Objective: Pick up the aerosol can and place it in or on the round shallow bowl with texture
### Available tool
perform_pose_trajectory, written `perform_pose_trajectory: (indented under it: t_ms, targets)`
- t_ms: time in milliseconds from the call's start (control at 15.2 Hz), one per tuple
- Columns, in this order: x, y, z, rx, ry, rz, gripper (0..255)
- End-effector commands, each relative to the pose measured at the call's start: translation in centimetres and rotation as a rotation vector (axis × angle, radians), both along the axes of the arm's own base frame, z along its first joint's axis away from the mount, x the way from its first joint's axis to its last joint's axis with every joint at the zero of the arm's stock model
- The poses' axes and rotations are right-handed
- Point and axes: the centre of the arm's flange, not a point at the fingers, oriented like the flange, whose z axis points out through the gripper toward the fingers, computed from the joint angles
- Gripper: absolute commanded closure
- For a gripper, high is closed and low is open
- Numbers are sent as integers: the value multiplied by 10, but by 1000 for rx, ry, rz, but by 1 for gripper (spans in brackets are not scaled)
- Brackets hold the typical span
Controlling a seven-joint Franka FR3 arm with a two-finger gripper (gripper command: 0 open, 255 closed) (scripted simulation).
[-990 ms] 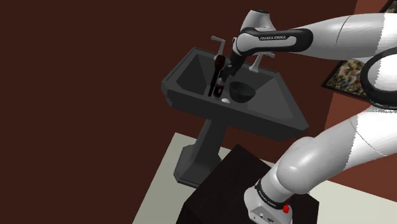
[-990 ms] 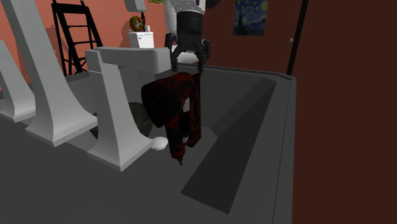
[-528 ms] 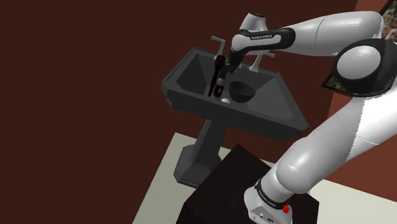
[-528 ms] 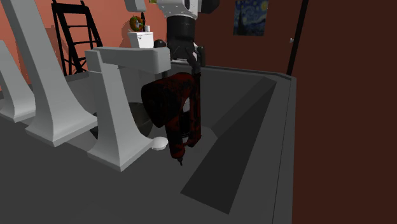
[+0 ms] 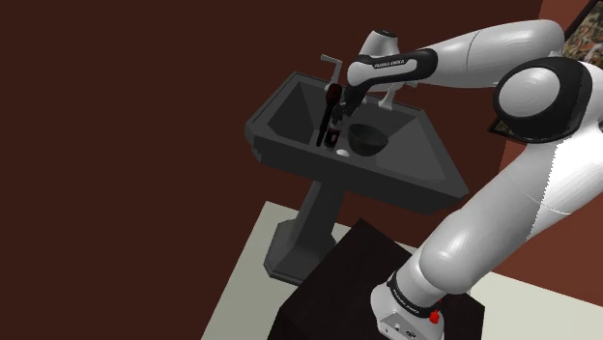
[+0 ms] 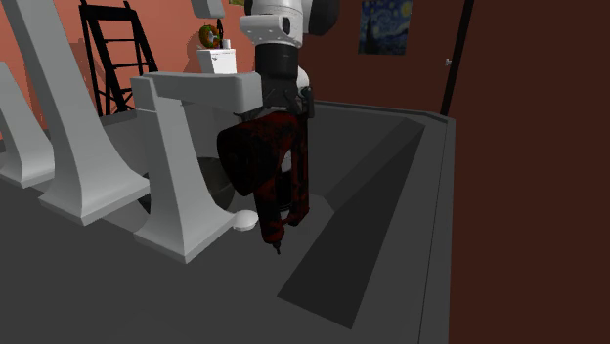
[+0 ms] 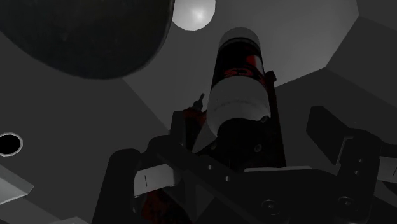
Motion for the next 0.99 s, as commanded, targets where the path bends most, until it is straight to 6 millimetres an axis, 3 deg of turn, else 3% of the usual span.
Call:
perform_pose_trajectory:
  t_ms: [0, 198, 264, 924]
  targets:
    - [0, 0, 0, 0, 0, 0, 0]
    - [0, 0, 0, 0, 0, 0, 0]
    - [0, 0, 0, 0, 0, 0, 255]
    - [0, 0, 5, 0, 0, 0, 255]
